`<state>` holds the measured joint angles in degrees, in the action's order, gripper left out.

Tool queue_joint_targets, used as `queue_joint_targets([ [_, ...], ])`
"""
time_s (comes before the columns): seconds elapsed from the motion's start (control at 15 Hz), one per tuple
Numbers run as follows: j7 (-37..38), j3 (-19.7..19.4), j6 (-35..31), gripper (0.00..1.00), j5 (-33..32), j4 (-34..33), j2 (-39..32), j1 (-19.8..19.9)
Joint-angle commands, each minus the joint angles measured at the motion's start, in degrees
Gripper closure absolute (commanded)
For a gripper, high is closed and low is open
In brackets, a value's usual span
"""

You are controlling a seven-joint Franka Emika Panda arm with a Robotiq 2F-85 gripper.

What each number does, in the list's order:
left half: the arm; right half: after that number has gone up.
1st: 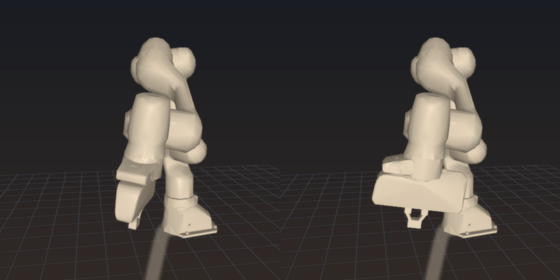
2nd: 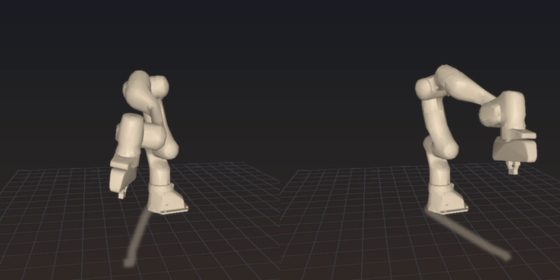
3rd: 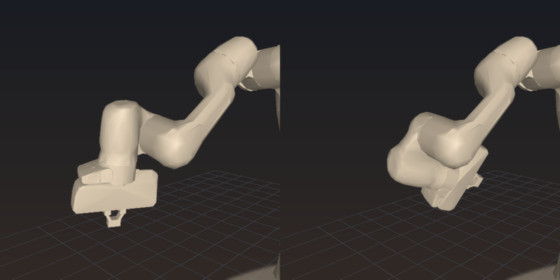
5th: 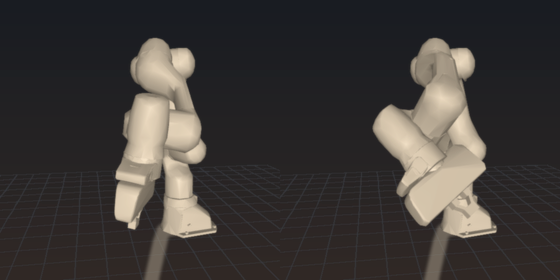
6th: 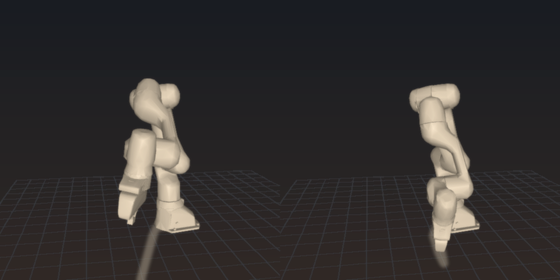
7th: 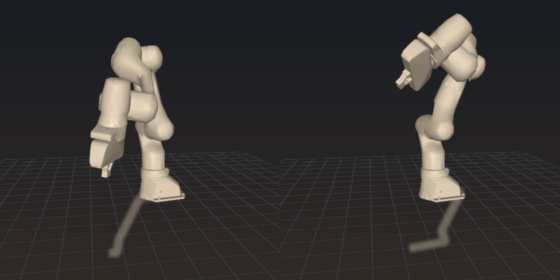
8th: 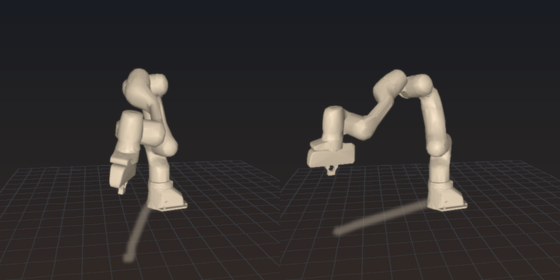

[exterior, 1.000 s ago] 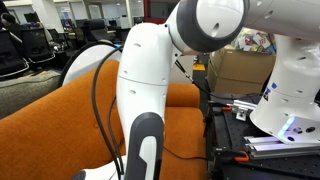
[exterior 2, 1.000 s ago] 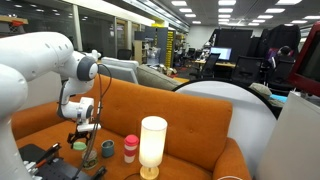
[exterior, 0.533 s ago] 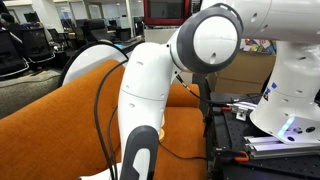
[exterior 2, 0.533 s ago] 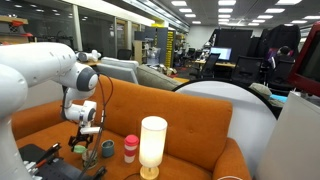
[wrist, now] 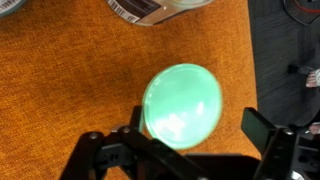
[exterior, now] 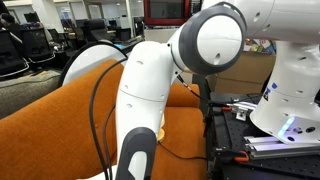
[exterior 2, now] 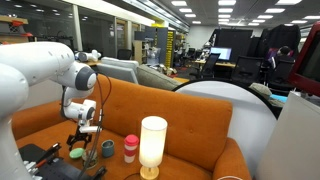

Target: Remove the lid from the green bowl

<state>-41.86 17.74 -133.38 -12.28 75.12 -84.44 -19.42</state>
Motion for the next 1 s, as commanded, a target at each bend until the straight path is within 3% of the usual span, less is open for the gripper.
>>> queue_joint_targets([
  [0.0, -1.7, -1.7, 1.9, 0.0, 2.9, -1.6, 0.0, -1.7],
  [0.93, -0.1, -1.0, 1.9, 0.0, 1.8, -2.4, 0.0, -1.0],
])
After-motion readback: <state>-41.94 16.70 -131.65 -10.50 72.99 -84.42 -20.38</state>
